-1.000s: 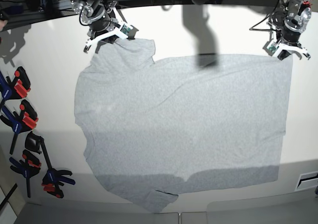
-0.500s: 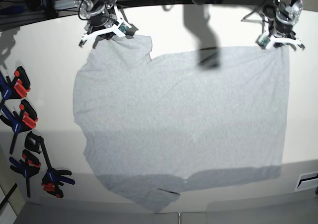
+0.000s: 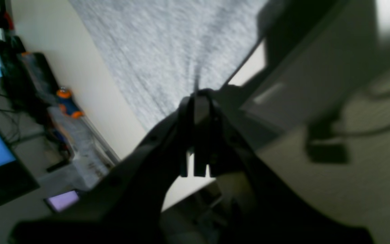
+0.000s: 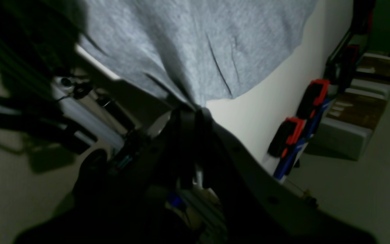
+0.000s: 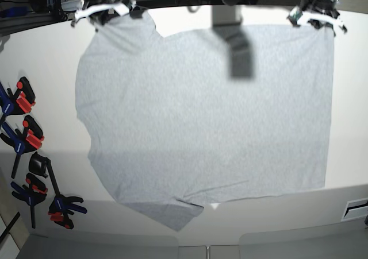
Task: Fold the T-shirt properly
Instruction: 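Lift the shoulder corners with both grippers and pull the shirt taut, then drag the shoulder corners with both grippers toward the hem, then release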
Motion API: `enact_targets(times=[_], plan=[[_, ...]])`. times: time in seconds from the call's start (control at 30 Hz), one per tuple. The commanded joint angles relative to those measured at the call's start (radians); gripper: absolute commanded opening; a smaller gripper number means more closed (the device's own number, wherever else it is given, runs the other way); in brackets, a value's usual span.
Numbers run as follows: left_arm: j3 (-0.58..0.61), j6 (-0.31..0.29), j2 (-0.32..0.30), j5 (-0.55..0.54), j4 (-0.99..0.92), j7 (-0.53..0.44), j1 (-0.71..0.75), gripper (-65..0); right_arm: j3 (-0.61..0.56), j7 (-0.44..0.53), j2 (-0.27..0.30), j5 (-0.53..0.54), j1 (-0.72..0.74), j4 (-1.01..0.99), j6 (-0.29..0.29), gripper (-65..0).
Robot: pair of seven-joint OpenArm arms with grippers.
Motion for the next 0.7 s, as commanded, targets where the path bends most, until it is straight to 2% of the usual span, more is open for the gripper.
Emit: enact_targets(times=[0.0, 0.1, 0.23, 0.43, 0.67], plan=[[-0.006, 0.04, -0.012, 0.048, 0.017, -0.002, 0.017, -65.0, 0.004, 0.004, 0.014, -0.042, -0.012, 0.027, -0.039, -65.0], [-0.006, 0.116, -0.012, 0.123, 0.017, -0.053, 0.014, -65.0, 0.005, 0.05, 0.014, -0.061, 0.006, 0.032, -0.098, -65.0], [-0.006, 0.177, -0.012, 0.119, 0.017, -0.112, -0.047, -65.0, 0.004, 0.099, 0.013, -0.003, 0.095, 0.032, -0.1, -65.0], [-0.006, 0.176, -0.011, -0.128, 0.01, -0.174, -0.195, -65.0, 0.005, 0.137, -0.034, 0.175, 0.293, 0.026, -0.089, -65.0], [-0.006, 0.176, -0.003, -0.364, -0.033, -0.196, -0.364, -65.0, 0.005, 0.184, -0.145, 0.343, 0.487, -0.069, -0.008, -65.0]])
